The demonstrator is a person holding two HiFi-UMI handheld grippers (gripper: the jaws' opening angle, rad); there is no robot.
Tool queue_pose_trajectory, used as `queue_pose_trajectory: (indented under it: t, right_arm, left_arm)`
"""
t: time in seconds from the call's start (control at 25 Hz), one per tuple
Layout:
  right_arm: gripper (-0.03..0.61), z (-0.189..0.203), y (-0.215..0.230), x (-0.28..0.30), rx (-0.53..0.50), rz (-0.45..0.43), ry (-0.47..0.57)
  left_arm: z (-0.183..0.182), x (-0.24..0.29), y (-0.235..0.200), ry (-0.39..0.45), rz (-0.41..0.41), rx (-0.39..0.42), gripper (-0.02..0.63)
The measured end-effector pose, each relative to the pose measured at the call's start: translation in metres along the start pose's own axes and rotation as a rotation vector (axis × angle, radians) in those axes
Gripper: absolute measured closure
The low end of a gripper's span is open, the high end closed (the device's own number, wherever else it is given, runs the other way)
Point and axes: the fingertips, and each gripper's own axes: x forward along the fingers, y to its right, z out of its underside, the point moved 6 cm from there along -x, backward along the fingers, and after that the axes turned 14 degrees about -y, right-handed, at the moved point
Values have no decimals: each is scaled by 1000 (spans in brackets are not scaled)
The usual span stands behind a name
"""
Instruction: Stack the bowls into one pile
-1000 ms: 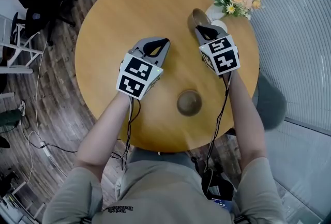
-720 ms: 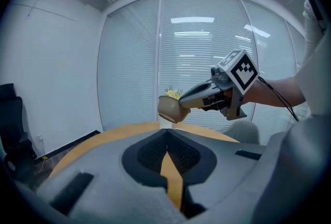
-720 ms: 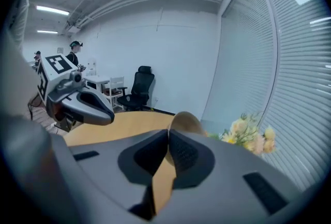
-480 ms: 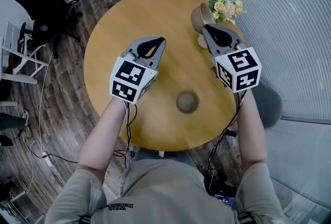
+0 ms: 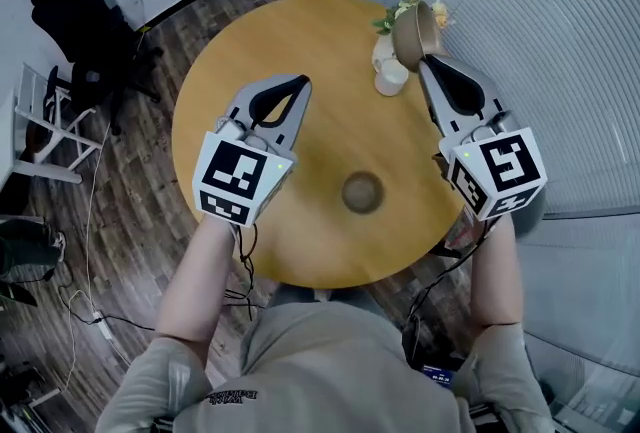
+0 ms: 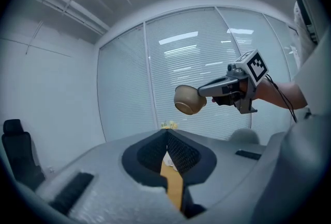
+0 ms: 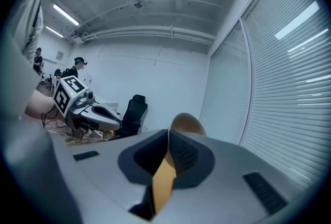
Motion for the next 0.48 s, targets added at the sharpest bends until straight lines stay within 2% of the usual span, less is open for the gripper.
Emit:
queue_pose_trajectory:
  t: [0.28,0.48]
  right_arm:
    - [545,-1,-15,-58,18,41,51]
    - [545,0,-25,-102,50,62,94]
  left_arm:
    - [-26,-41,15,79,7,28,595]
    - [-34,-62,29,106,7,25,595]
